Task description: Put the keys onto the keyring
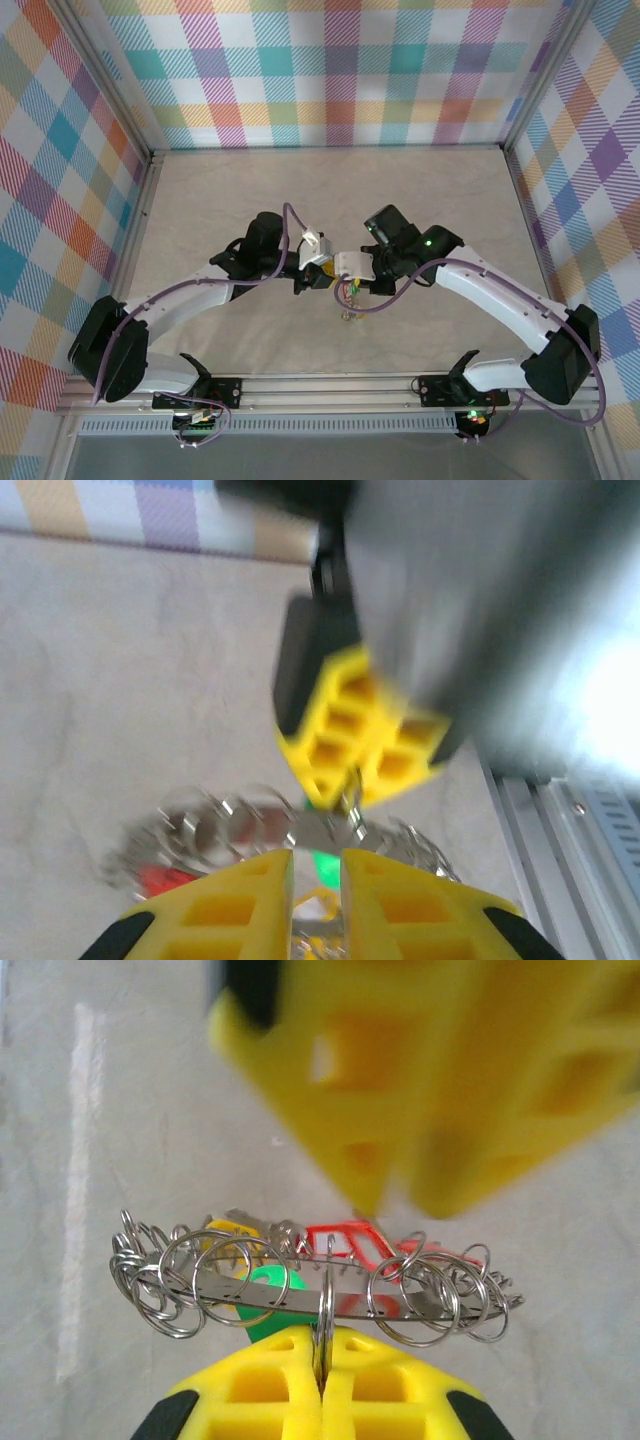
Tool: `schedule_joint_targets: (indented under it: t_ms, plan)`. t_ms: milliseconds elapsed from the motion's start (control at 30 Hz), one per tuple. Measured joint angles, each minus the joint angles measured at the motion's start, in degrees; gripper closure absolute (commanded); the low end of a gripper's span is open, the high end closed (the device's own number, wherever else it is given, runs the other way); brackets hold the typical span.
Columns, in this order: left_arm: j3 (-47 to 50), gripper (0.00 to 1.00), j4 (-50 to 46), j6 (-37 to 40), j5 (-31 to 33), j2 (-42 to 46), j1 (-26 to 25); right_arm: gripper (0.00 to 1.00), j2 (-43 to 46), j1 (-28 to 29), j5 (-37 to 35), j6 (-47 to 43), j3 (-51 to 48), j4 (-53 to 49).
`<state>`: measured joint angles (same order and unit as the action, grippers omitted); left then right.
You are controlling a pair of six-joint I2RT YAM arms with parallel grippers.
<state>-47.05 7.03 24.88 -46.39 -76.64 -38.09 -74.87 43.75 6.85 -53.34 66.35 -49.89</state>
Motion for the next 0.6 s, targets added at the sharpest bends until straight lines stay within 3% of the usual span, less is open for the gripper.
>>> schedule_joint_targets:
  t_ms: [167,600]
  plan:
    - [0.07,0.80,5.75,-2.40,0.04,0.37,0.00,1.00,-0.52,0.17,0.33,-1.01,0.00,-1.57]
    - [2.43,0.82,8.44,-2.82,-3.30,-0.87,-0.04,1.00,-0.52,-0.66,3.34,-1.05,0.00,-1.40]
